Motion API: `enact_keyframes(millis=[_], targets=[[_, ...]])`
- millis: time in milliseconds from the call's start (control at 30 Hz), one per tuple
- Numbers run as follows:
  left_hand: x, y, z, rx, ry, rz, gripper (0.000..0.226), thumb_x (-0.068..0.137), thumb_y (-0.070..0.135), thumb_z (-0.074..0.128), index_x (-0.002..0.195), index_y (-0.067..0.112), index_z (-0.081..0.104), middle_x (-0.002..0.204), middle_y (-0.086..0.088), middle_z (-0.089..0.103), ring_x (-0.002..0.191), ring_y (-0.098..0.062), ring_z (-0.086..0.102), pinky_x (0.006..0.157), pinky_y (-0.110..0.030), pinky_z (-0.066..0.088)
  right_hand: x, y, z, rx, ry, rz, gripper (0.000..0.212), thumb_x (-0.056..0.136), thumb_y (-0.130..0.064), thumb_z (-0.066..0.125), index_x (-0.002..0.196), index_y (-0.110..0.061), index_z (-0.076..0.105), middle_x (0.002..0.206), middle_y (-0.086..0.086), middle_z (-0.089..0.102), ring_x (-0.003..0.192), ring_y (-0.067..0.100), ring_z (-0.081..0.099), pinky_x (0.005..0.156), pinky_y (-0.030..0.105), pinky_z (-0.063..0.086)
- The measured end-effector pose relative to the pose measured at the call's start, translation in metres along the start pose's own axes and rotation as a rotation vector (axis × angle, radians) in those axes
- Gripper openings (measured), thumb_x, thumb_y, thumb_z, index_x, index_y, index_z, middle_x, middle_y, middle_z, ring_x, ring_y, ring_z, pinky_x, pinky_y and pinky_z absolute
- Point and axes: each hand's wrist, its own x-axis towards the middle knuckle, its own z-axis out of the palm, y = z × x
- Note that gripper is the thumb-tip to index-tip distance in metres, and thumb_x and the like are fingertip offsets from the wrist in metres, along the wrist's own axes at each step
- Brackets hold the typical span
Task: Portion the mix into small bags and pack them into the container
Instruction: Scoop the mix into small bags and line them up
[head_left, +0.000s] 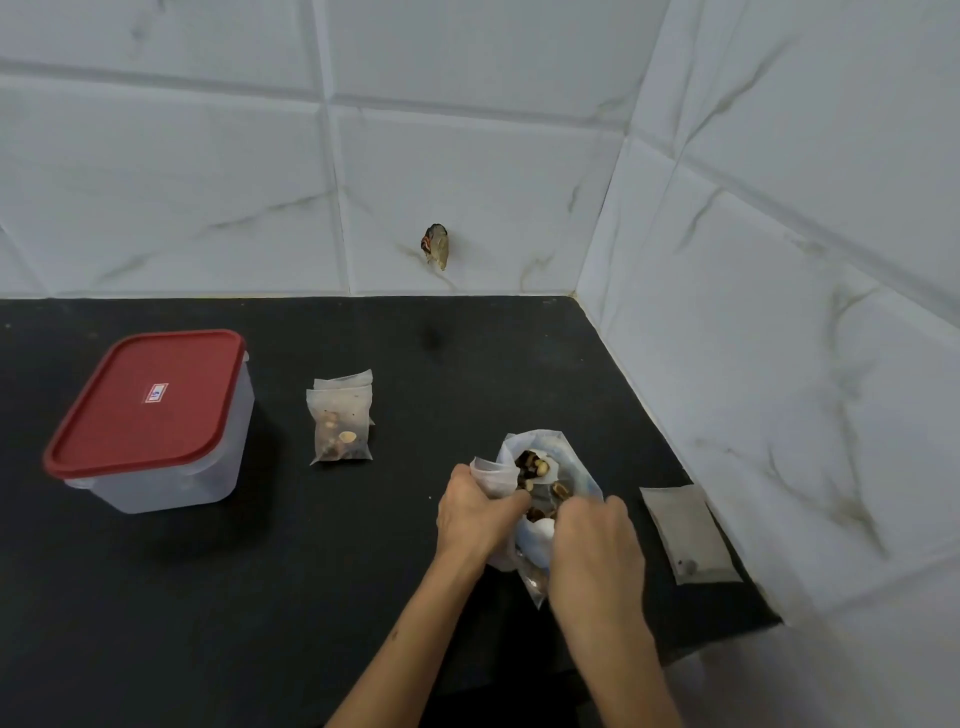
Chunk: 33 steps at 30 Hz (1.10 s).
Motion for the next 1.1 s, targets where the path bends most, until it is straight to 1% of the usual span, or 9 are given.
enact_keyframes(millis=[167,267,367,500,567,700,900,1000,1100], targets=[[0.002,-0.004,-0.001,-0.032,-0.016,-0.044,0.038,0.074,0.021,0.073,0.103,0.018,0.048,0.097,0.002,0.057,0.084,-0.009,0.056,0.055,-0.023,0.042,-0.005,0.002,0.040,0.043,0.151,-0.069,0.025,0.097,-0.020,0.040,0.120,-0.018,0.052,0.122,-0.002,0.048,0.112,0.010,0.045,0.091,0.019,0.036],[0.003,-0.005,-0.001,-0.049,-0.014,-0.043,0.038,0.075,0.019,0.072,0.107,0.017,0.049,0.101,0.000,0.058,0.088,-0.011,0.057,0.058,-0.023,0.043,0.003,0.010,0.052,0.172,0.201,-0.103,0.027,0.093,-0.015,0.047,0.119,-0.018,0.056,0.119,0.001,0.051,0.110,0.013,0.047,0.090,0.021,0.036],[0.005,-0.006,-0.002,-0.069,-0.024,-0.045,0.039,0.075,0.020,0.072,0.106,0.018,0.049,0.099,0.002,0.057,0.087,-0.010,0.056,0.061,-0.023,0.046,0.009,0.023,0.035,0.346,0.226,-0.003,0.031,0.093,-0.015,0.053,0.122,-0.024,0.057,0.114,-0.001,0.054,0.098,0.008,0.052,0.081,0.019,0.044],[0.004,-0.007,-0.001,-0.134,-0.063,-0.078,0.054,0.058,0.033,0.074,0.106,0.017,0.056,0.102,-0.003,0.065,0.092,-0.017,0.065,0.077,-0.040,0.059,0.032,0.040,0.020,0.460,0.326,0.076,0.031,0.089,-0.013,0.060,0.119,-0.020,0.063,0.111,0.002,0.064,0.099,0.012,0.060,0.077,0.020,0.048],[0.006,-0.008,0.000,-0.174,-0.092,-0.102,0.055,0.057,0.031,0.073,0.108,0.016,0.059,0.101,-0.005,0.068,0.092,-0.018,0.067,0.078,-0.039,0.059,0.042,0.037,0.023,0.441,0.292,0.100,0.031,0.089,-0.013,0.061,0.119,-0.020,0.063,0.112,0.002,0.065,0.099,0.012,0.061,0.076,0.021,0.050],[0.008,-0.009,-0.002,-0.348,-0.170,-0.118,0.026,0.077,0.005,0.067,0.103,0.010,0.063,0.099,-0.013,0.071,0.091,-0.024,0.069,0.076,-0.037,0.057,0.052,0.024,0.038,0.496,0.283,0.056,0.027,0.092,-0.014,0.057,0.117,-0.018,0.064,0.110,0.000,0.064,0.095,0.009,0.058,0.075,0.017,0.048],[0.009,-0.011,-0.002,-0.451,-0.192,-0.160,0.035,0.077,0.002,0.065,0.112,0.004,0.061,0.101,-0.018,0.071,0.093,-0.029,0.070,0.079,-0.042,0.058,0.064,0.027,0.031,0.536,0.144,-0.034,0.025,0.093,-0.009,0.052,0.111,-0.016,0.069,0.117,0.002,0.064,0.103,0.014,0.061,0.077,0.018,0.048],[0.010,-0.011,-0.003,-0.523,-0.197,-0.196,0.038,0.077,-0.002,0.064,0.114,0.004,0.059,0.105,-0.019,0.069,0.095,-0.031,0.069,0.080,-0.045,0.058,0.070,0.036,0.027,0.549,0.039,0.006,0.025,0.093,-0.010,0.050,0.104,-0.015,0.072,0.111,0.002,0.066,0.088,0.008,0.060,0.066,0.013,0.042],[0.009,-0.010,-0.002,-0.564,-0.196,-0.184,0.033,0.079,-0.005,0.061,0.111,0.004,0.058,0.102,-0.018,0.069,0.093,-0.030,0.069,0.082,-0.047,0.057,0.078,0.041,0.029,0.624,-0.036,0.122,0.019,0.092,-0.014,0.052,0.100,-0.013,0.070,0.103,0.004,0.066,0.073,0.006,0.054,0.050,0.016,0.037]])
